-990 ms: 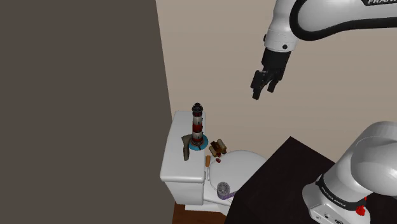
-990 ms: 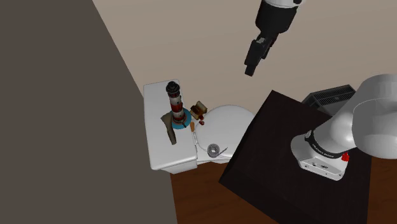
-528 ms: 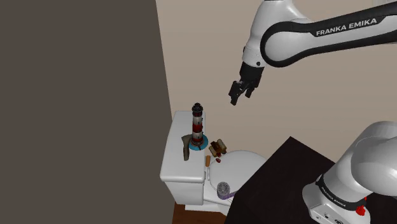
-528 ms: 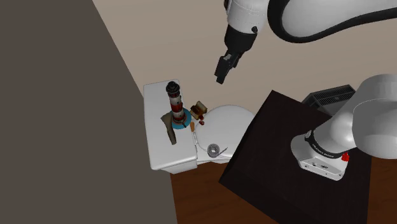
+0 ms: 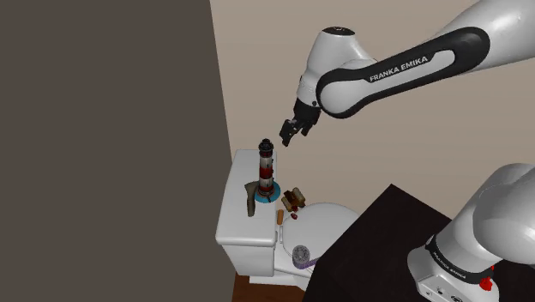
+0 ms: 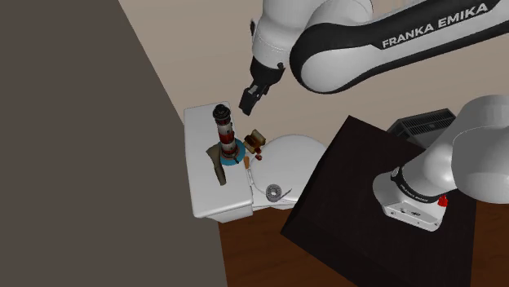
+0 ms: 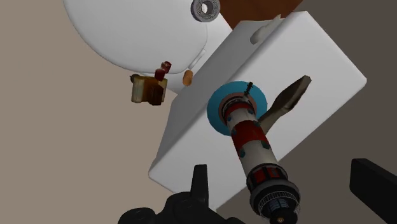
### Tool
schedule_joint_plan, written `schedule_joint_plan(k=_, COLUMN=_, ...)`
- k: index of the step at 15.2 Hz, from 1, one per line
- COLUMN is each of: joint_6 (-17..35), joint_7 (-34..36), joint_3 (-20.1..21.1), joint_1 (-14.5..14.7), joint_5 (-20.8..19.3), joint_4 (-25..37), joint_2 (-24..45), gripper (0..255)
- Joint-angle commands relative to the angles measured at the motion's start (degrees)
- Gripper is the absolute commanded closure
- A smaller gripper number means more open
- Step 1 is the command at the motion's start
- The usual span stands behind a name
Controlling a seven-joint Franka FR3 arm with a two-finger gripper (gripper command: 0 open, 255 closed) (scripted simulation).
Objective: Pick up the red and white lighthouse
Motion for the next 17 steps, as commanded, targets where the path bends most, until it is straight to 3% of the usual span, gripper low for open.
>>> schedule_joint_plan(k=1, joint_6=4.1, joint_7=1.0, joint_3=0.7, joint_1=-0.3, joint_5=-1.8, joint_4=2.3, joint_2=4.4, gripper=0)
schedule_joint_plan(k=8, joint_6=14.6, joint_7=7.3, joint_3=1.7, joint_1=-0.1, joint_5=-11.2, joint_4=10.8, joint_2=17.9, gripper=0)
schedule_joint_plan(k=17, joint_6=19.9, joint_7=9.7, joint_3=0.8, joint_1=0.5, joint_5=-14.3, joint_4=9.2, joint_2=21.7, gripper=0)
